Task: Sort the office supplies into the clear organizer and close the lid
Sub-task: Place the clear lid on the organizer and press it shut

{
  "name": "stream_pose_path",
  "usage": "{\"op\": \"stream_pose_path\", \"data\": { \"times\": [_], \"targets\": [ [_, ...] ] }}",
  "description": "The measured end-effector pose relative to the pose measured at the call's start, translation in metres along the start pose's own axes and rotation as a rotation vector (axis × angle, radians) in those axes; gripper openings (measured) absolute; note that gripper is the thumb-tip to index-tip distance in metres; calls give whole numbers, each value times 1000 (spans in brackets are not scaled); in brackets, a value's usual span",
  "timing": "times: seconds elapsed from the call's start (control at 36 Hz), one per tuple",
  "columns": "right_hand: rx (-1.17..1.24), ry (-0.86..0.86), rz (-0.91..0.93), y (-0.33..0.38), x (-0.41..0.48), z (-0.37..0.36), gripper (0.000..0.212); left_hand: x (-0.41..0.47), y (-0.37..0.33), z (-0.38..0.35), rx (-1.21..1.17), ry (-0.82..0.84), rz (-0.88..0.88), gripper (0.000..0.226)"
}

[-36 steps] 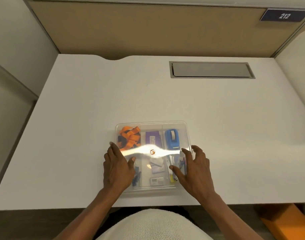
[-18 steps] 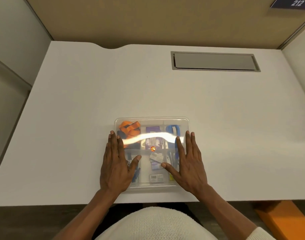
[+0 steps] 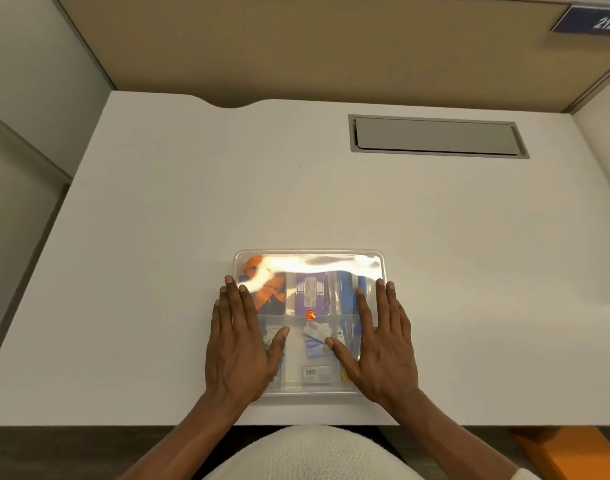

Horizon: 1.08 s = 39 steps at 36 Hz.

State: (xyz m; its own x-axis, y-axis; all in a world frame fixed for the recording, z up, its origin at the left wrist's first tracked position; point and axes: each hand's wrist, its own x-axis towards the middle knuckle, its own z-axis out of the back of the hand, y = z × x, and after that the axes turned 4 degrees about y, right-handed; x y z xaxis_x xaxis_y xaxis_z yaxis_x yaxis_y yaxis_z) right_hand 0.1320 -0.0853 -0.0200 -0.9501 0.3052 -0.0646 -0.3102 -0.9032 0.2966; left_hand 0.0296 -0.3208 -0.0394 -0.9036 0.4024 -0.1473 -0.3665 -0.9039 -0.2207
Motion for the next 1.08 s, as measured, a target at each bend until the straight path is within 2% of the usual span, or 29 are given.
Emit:
{"op": "stream_pose_path", "data": {
  "times": [0.19, 0.31, 0.36, 0.47, 0.67, 0.92, 1.08],
  "targets": [
    [-115, 31, 12, -3, 5, -3, 102, 19, 1, 20, 165, 51, -26, 114],
    [-120, 42, 3, -5, 7, -6, 102, 33, 9, 24, 33, -13, -160, 124],
    [-95, 39, 8, -6, 6, -6, 102, 39, 17, 23, -92, 9, -228, 131],
    [-51, 21, 28, -7, 7, -8, 105, 50, 26, 25, -157, 77, -228, 146],
    [27, -19, 62, -9, 7, -11, 105, 51, 25, 26, -220, 45, -221, 147],
    [64, 21, 35, -10, 12, -8, 110, 50, 17, 19, -174, -2, -206, 148],
    [45, 14, 57, -21, 47, 9, 116, 49, 18, 18, -127, -14, -210, 150]
  ]
}}
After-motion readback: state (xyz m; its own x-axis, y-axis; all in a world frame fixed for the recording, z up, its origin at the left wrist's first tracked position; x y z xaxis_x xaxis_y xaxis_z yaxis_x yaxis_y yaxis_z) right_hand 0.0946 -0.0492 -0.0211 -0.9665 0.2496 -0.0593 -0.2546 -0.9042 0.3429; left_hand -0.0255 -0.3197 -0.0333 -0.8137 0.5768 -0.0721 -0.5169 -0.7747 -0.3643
